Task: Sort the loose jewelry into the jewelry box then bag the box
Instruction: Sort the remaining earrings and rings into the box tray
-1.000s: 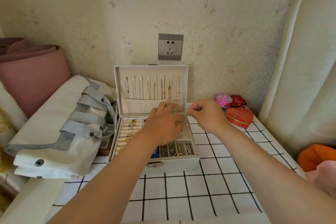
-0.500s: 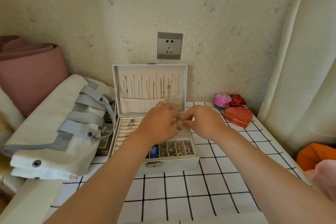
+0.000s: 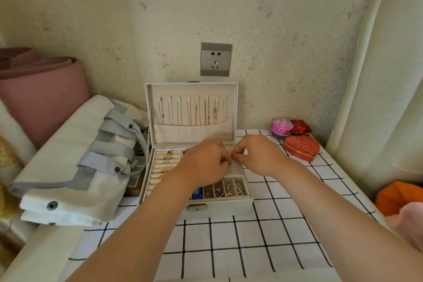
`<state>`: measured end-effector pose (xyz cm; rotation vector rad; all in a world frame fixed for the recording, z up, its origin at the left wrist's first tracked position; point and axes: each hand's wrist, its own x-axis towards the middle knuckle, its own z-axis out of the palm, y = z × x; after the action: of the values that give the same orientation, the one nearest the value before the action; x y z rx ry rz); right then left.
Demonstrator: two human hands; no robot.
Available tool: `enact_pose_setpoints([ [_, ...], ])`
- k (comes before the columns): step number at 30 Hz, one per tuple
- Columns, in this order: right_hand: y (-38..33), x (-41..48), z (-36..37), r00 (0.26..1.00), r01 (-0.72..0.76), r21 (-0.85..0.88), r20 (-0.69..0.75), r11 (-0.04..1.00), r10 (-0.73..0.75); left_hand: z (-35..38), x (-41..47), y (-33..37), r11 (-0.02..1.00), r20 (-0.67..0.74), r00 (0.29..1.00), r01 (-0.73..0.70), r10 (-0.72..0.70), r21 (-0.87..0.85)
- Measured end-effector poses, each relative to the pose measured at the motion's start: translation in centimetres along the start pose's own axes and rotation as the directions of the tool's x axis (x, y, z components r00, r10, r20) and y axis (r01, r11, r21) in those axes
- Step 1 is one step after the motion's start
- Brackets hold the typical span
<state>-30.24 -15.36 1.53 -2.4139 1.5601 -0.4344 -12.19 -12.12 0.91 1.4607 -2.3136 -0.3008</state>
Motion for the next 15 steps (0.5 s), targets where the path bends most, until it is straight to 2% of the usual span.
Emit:
enact_pose_setpoints([
  [4, 0.6, 0.1, 0.1, 1.0, -0.016, 0.067, -0.006, 0.998, 0.016, -0.2, 0.1, 0.1, 1.0, -0.01, 1.0, 0.015, -0.016, -0.022],
  [9, 1.8, -0.8, -1.8, 0.994, -0.05, 0.162, -0.084, 0.986, 0.064, -0.3, 0.6, 1.0, 1.0, -0.039, 0.999, 0.017, -0.017, -0.003],
  [15, 6.3, -4.4, -3.4, 0.984, -0.149, 0.158, -0.073, 0.976, 0.162, 1.2, 2.2, 5.5, 0.998, -0.032, 0.998, -0.058, 0.056, -0.04],
])
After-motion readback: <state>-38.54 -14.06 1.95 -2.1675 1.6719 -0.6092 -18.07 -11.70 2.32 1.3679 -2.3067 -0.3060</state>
